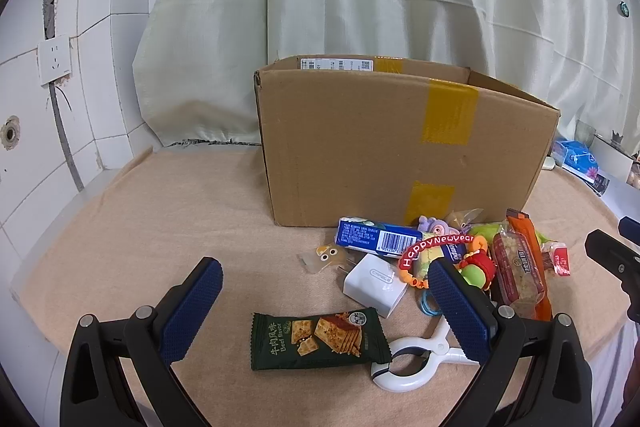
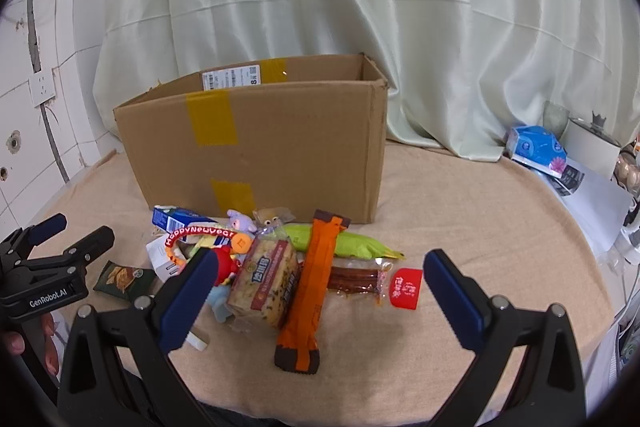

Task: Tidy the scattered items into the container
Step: 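Move both grippers toward the scattered items in front of the box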

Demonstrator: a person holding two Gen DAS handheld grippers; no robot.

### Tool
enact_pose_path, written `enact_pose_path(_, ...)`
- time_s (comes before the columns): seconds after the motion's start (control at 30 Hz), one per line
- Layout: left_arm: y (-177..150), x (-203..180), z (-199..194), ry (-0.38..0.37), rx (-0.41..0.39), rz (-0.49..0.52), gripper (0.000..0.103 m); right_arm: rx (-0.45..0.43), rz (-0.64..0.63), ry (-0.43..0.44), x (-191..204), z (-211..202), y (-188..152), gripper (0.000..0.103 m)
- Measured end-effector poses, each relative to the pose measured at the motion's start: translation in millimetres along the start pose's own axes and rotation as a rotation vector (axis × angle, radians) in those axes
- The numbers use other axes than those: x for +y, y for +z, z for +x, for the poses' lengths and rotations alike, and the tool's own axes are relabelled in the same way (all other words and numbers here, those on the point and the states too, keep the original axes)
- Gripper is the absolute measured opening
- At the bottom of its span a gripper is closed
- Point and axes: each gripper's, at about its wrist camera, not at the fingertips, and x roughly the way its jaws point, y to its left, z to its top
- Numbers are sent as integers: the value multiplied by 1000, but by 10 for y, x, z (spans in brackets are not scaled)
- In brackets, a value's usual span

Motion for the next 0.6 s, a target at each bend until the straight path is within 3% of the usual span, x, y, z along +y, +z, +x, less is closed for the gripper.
enact_pose_path(0.4,3,-11,-13,-17,-8,6,103,4,-13,-7,17,6,11,103)
enact_pose_path(0.6,-30,-13,20,9,-3,11,103,-13,-5,-15,21,-5,15,103)
